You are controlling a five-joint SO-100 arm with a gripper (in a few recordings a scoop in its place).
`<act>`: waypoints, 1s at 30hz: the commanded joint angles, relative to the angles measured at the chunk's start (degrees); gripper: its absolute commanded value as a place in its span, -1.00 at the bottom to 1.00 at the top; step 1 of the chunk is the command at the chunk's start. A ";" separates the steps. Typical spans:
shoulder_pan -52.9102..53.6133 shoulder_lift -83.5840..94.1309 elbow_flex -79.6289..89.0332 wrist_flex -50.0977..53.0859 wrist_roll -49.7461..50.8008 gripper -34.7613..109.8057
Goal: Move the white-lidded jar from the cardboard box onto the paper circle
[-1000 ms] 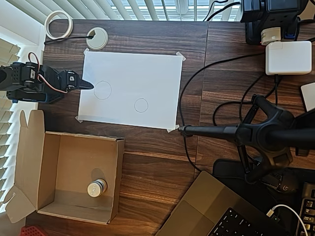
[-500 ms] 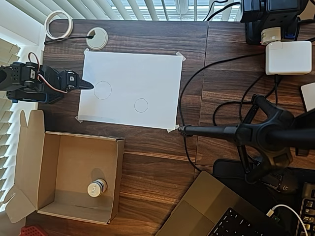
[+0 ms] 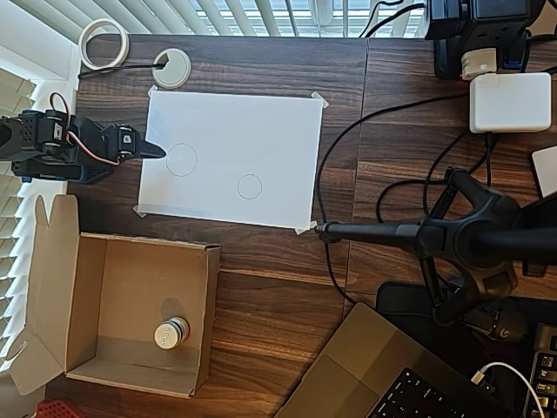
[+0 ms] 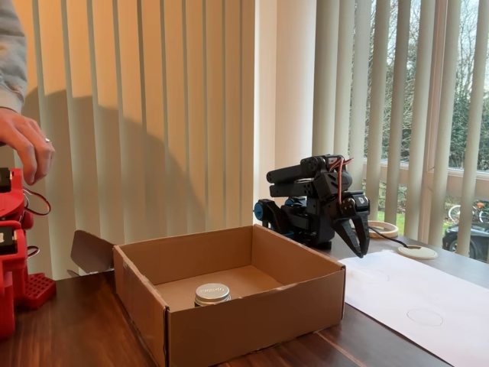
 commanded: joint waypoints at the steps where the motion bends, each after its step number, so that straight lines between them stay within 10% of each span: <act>1: -0.44 3.69 -3.43 1.23 -0.62 -0.52; 25: -0.70 3.69 -2.64 -1.58 -1.76 -0.52; 30: -0.70 3.69 -2.64 -1.58 -1.05 -0.07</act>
